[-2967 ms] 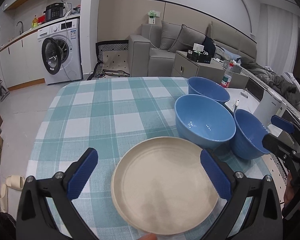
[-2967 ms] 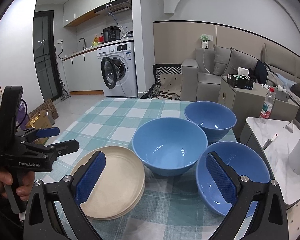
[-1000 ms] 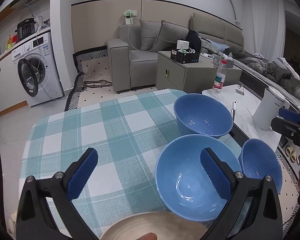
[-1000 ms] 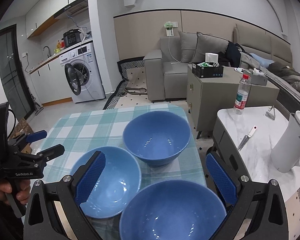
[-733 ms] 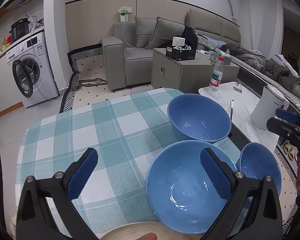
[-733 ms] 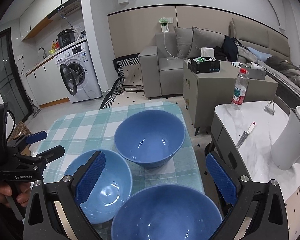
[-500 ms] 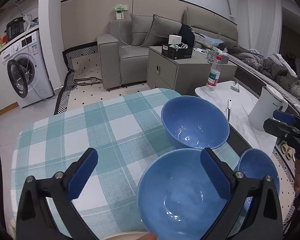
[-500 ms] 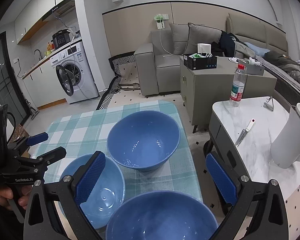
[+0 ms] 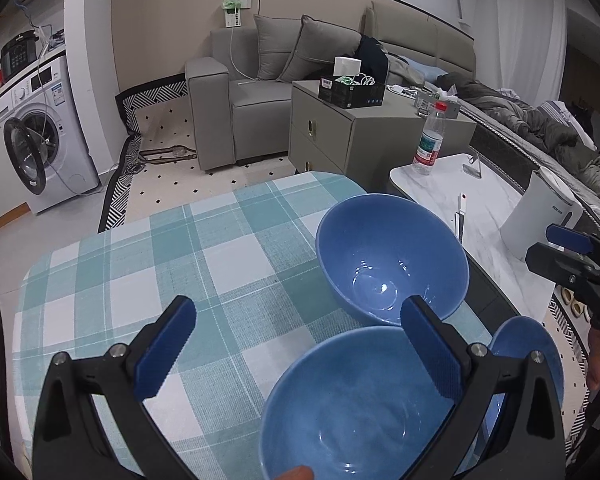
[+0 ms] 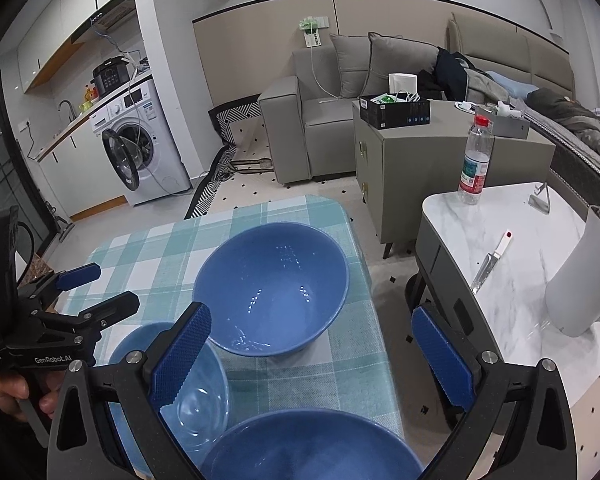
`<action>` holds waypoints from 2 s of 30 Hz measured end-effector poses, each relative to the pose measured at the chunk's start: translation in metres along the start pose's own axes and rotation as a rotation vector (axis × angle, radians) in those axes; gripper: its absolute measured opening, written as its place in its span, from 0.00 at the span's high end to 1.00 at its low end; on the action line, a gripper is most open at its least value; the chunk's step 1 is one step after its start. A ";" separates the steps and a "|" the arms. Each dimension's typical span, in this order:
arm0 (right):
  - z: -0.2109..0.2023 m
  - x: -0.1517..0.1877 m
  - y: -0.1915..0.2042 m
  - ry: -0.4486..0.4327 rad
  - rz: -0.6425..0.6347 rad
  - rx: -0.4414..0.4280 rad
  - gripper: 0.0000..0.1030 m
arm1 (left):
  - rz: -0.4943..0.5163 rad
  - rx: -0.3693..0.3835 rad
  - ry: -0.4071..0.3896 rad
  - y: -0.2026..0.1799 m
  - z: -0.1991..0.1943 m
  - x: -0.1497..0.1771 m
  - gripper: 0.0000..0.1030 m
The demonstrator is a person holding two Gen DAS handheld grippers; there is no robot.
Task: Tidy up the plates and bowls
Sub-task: 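Close both grippers on the rim of a blue bowl, then lift the blue bowl with both grippers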
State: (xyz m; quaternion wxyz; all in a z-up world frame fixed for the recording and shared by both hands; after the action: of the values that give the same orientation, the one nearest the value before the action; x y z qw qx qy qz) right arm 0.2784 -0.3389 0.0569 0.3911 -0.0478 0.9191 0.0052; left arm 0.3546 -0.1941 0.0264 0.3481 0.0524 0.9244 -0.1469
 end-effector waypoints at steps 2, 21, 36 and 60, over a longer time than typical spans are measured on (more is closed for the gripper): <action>0.006 0.000 -0.002 0.008 0.003 -0.002 0.01 | 0.004 0.003 0.009 -0.002 0.005 -0.001 0.00; 0.057 0.004 -0.016 0.098 0.029 -0.012 0.04 | -0.040 -0.001 0.098 0.000 0.051 -0.006 0.01; 0.095 0.014 -0.012 0.179 0.028 -0.041 0.35 | -0.014 0.026 0.179 -0.011 0.080 0.001 0.28; 0.112 0.023 -0.001 0.212 -0.023 -0.042 0.70 | 0.033 0.063 0.228 -0.027 0.088 0.007 0.74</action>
State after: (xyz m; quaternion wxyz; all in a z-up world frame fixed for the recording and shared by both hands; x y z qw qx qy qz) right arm 0.3425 -0.3366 -0.0373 0.2908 -0.0666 0.9543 0.0150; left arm 0.3990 -0.2474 -0.0351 0.2414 0.0947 0.9519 -0.1630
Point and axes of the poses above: each gripper's, at about its wrist camera, not at the fingertips, and z roughly the way its jaws point, y to its left, x to its underside, the point moved 7 cm from there along z, roughly the way its jaws point, and after that the axes turned 13 degrees about -z, right-handed, at the moved point
